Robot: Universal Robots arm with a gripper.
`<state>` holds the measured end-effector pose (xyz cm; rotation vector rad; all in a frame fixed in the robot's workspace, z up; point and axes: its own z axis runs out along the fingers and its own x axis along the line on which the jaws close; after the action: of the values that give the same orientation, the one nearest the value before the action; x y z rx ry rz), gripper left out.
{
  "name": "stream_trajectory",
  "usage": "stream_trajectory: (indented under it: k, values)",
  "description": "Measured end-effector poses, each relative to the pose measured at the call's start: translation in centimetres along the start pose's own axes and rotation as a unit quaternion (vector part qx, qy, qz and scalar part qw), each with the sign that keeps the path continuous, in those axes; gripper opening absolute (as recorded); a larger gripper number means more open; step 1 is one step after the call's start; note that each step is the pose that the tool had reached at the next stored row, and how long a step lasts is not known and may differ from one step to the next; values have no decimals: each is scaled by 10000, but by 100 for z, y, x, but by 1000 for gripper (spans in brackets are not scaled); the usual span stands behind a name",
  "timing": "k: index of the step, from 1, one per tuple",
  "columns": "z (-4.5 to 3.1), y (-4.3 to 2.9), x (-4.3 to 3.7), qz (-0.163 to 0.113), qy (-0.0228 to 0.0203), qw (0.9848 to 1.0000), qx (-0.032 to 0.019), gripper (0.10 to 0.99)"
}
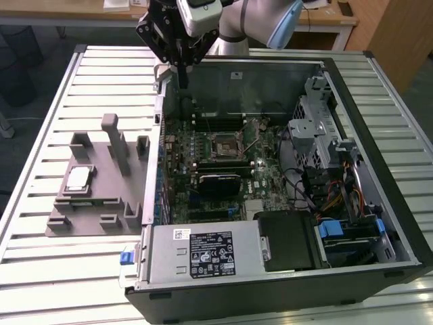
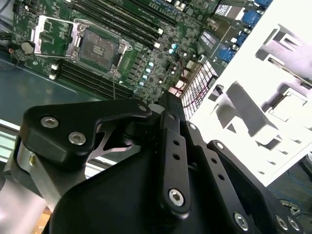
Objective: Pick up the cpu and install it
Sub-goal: 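Reach for the cpu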
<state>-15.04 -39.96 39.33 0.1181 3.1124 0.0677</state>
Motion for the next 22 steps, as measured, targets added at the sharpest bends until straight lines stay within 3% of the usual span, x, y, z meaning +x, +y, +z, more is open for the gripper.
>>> stream_trajectory:
  k: [22]
  values:
    - [0, -21, 234, 0, 0, 10000, 0, 106]
